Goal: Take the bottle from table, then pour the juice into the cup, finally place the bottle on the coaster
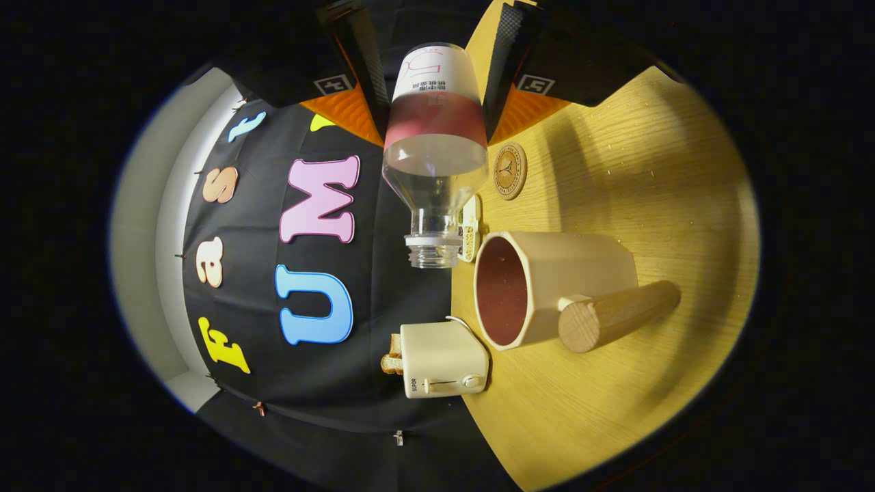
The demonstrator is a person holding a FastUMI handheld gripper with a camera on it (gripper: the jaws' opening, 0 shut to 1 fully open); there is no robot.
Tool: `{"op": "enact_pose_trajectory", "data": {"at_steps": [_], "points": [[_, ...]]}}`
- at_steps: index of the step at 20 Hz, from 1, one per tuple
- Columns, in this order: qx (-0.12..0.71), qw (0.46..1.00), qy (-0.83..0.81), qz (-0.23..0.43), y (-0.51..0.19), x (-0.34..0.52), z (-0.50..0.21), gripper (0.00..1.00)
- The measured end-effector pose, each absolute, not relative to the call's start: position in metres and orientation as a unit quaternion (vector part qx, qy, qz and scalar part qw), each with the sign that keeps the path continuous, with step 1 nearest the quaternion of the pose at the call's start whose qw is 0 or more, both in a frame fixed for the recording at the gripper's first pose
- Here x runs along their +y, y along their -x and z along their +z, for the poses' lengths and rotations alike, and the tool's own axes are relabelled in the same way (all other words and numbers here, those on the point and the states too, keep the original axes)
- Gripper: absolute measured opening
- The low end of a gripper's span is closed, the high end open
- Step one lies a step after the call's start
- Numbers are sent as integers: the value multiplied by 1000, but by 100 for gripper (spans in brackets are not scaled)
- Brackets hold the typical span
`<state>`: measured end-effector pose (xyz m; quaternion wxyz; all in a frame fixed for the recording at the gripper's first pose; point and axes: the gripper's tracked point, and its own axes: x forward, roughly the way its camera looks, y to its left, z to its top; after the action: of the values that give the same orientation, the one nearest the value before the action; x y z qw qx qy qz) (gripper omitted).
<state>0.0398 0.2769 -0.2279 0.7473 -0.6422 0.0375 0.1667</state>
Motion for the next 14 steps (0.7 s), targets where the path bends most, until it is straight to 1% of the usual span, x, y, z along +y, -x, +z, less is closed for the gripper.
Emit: {"op": "enact_pose_trajectory", "data": {"at_steps": [14], "points": [[-1, 689, 702, 181, -48, 291, -229, 71]]}}
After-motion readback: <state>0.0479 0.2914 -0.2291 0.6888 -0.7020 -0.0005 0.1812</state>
